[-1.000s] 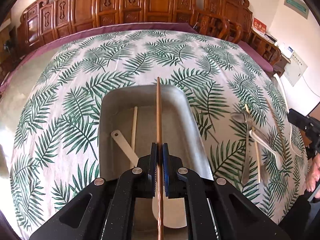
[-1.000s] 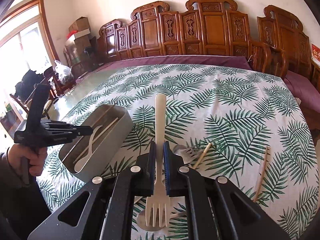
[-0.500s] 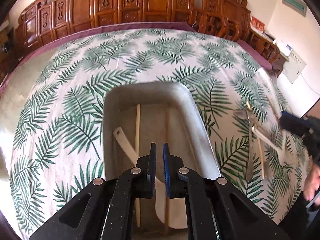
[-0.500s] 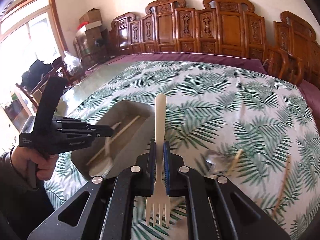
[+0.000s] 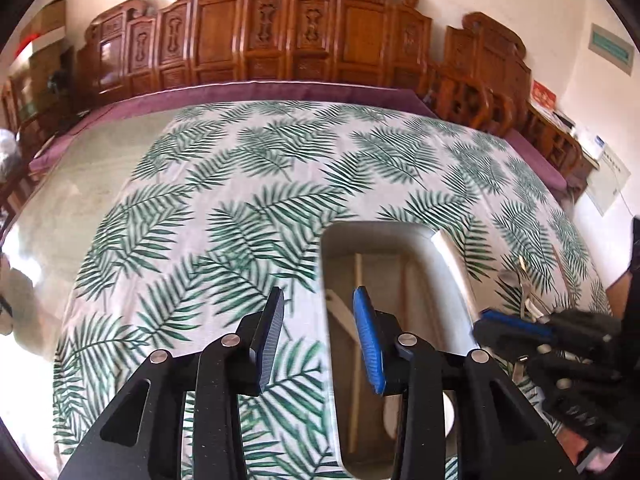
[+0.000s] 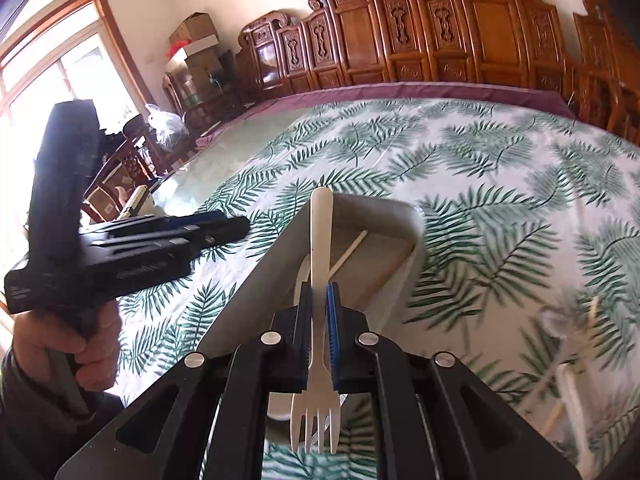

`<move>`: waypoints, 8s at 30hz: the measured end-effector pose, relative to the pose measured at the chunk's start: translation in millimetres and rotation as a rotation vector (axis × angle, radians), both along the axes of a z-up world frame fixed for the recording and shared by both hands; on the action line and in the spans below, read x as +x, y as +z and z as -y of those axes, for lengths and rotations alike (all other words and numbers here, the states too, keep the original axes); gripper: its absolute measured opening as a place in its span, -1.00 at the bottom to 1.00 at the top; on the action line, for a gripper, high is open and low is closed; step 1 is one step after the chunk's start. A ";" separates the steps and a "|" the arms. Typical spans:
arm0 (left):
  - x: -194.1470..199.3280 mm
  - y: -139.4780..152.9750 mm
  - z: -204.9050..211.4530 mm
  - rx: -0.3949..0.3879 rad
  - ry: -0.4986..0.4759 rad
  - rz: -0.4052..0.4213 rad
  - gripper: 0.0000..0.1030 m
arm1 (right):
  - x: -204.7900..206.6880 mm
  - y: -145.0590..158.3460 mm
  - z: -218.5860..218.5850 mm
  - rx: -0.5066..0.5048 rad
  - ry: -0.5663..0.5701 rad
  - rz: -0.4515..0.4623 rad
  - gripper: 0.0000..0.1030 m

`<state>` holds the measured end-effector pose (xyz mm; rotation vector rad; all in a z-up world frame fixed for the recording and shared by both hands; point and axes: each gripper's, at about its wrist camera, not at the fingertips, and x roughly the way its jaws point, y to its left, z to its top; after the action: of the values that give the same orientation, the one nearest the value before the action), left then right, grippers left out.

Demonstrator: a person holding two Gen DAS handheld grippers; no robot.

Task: Organize utensils
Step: 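Drop the white fork into the tray, then grasp a white spoon with the right gripper, then grasp a metal fork with the left gripper while the right holds the white spoon, then carry the metal fork into the grey tray and open the left gripper, then lower the white spoon into the tray and open the right gripper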

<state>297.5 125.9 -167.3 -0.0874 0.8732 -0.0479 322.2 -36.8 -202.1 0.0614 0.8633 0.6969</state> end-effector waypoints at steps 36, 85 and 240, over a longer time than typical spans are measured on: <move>-42.8 17.7 125.9 -0.016 -0.217 0.065 0.20 | -12.5 -40.5 203.3 -0.282 -0.157 -0.016 -0.51; 38.8 -82.8 273.4 0.111 -0.358 -0.168 -0.60 | 1.3 -23.3 246.9 -0.147 -0.264 0.001 -0.82; 6.7 -12.6 31.6 -0.031 -0.066 -0.050 -0.83 | -5.9 38.2 18.4 0.015 -0.084 0.079 -0.82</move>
<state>304.2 94.3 -180.0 -0.0893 0.9252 -0.1218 316.3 -55.2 -163.8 0.0834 0.7757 0.6228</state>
